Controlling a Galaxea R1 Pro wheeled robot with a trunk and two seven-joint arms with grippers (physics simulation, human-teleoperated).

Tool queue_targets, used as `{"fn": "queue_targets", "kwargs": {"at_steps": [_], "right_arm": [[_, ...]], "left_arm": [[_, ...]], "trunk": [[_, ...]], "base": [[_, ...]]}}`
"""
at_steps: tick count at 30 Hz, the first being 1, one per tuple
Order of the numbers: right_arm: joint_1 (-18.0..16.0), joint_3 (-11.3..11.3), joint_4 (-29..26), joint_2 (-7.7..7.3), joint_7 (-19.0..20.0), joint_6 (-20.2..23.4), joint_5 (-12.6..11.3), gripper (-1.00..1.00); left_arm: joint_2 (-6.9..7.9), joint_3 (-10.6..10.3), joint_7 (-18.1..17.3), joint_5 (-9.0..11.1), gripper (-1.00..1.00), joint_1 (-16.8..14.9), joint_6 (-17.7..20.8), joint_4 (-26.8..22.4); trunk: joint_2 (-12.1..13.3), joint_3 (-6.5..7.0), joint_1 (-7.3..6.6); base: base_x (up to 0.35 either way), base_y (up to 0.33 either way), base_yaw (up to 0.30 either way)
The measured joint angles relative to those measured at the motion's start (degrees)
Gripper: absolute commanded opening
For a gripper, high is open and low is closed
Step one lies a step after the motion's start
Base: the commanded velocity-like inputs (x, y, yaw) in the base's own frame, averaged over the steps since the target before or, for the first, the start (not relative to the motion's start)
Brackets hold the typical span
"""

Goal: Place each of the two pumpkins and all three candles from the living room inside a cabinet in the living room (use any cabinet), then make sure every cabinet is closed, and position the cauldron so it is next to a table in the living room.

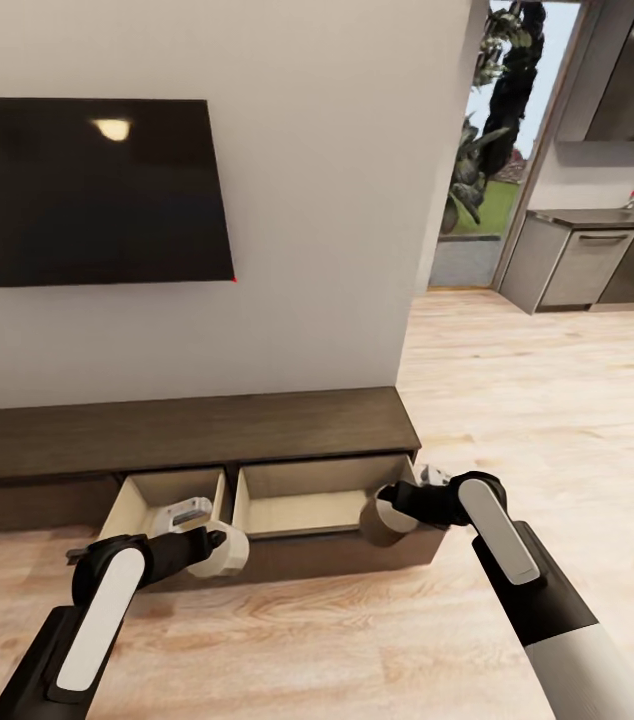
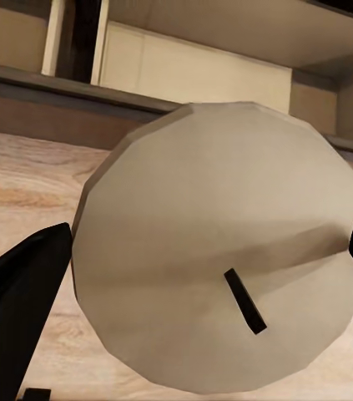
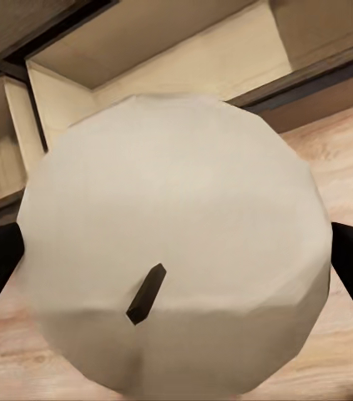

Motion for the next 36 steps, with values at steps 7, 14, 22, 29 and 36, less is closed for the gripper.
{"fn": "queue_targets", "kwargs": {"at_steps": [7,14,22,29,36], "right_arm": [[0.0,0.0,0.2,0.09,-2.2,0.0,-0.2,-1.00],[0.0,0.1,0.3,0.13,-2.0,0.0,-0.4,-1.00],[0.0,1.9,0.3,0.18,-1.9,0.1,-0.4,-1.00],[0.0,8.0,0.5,0.18,-1.8,-0.1,-0.1,-1.00],[0.0,8.5,0.6,0.18,-1.4,-0.3,-0.1,-1.00]], "left_arm": [[0.14,0.0,0.0,0.0,-1.00,0.0,0.0,0.0],[0.26,-0.2,0.0,2.4,-1.00,0.0,0.0,0.0],[0.28,-0.3,0.0,2.7,-1.00,0.0,0.0,0.0],[0.22,-0.5,0.0,2.6,-1.00,0.0,0.0,0.0],[0.19,-0.6,0.0,2.6,-1.00,0.0,0.0,0.0]], "trunk": [[0.0,0.00,0.00],[0.0,0.00,-0.01],[0.0,0.00,-0.01],[0.0,0.00,0.00],[0.0,0.00,0.00]], "base": [[0.129,0.000,0.000],[0.121,-0.066,0.000],[0.161,-0.134,0.000],[0.166,-0.014,0.000],[0.080,0.000,0.000]]}}
